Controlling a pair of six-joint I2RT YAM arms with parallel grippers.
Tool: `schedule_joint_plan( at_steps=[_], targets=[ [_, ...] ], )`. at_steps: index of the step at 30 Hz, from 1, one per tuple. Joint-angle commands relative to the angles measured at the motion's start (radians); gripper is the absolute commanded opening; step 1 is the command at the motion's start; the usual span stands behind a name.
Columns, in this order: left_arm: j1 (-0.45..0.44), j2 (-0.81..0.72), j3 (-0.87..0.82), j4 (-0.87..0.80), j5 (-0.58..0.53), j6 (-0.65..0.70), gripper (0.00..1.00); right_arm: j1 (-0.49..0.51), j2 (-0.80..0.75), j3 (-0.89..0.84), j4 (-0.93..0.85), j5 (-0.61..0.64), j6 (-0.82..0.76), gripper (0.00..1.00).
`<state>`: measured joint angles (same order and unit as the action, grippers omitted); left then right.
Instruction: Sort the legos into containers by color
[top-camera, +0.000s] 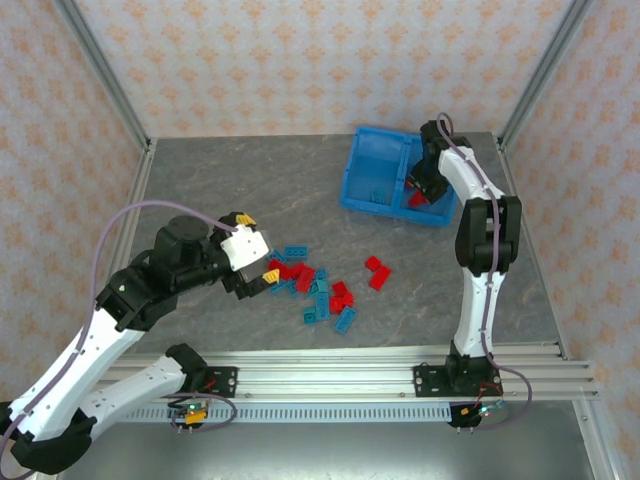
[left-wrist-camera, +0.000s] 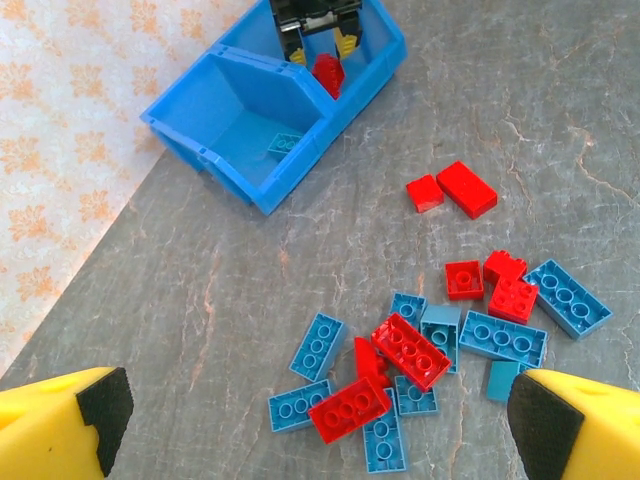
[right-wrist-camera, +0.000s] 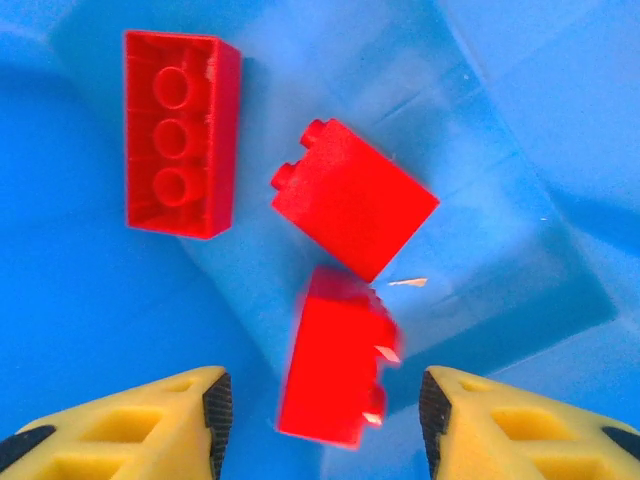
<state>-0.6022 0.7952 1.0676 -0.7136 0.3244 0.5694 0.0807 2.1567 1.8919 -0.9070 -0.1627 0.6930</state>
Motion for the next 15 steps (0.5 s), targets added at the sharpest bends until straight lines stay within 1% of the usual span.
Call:
schedule_joint_plan(
  at_steps=[1, 2, 4, 7, 9, 10, 15],
  targets=[
    [-0.004, 0.013, -0.012, 0.035, -0.015, -0.007, 1.0, 0.001, -0.112, 0.009, -0.061, -0.001, -0.008, 0.53],
    [-0.004, 0.015, -0.011, 0.034, -0.015, -0.006, 1.0, 0.001, -0.137, -0.01, -0.065, -0.005, -0.001, 0.52],
    [-0.004, 0.017, -0.012, 0.025, -0.02, 0.0, 1.0, 0.01, -0.248, -0.101, -0.048, 0.0, 0.019, 0.5],
    [-0.003, 0.008, -0.023, 0.02, -0.031, -0.002, 1.0, 0.05, -0.429, -0.256, -0.015, 0.033, 0.038, 0.49],
    [-0.004, 0.001, -0.045, 0.034, -0.03, 0.002, 1.0, 0.097, -0.55, -0.38, 0.01, 0.02, 0.042, 0.49],
    [-0.004, -0.002, -0.058, 0.047, -0.023, 0.008, 1.0, 0.136, -0.615, -0.449, 0.008, 0.019, 0.049, 0.49],
    [-0.003, 0.034, -0.055, 0.07, 0.013, 0.027, 1.0, 0.307, -0.81, -0.736, 0.021, 0.03, 0.11, 0.52]
  ],
)
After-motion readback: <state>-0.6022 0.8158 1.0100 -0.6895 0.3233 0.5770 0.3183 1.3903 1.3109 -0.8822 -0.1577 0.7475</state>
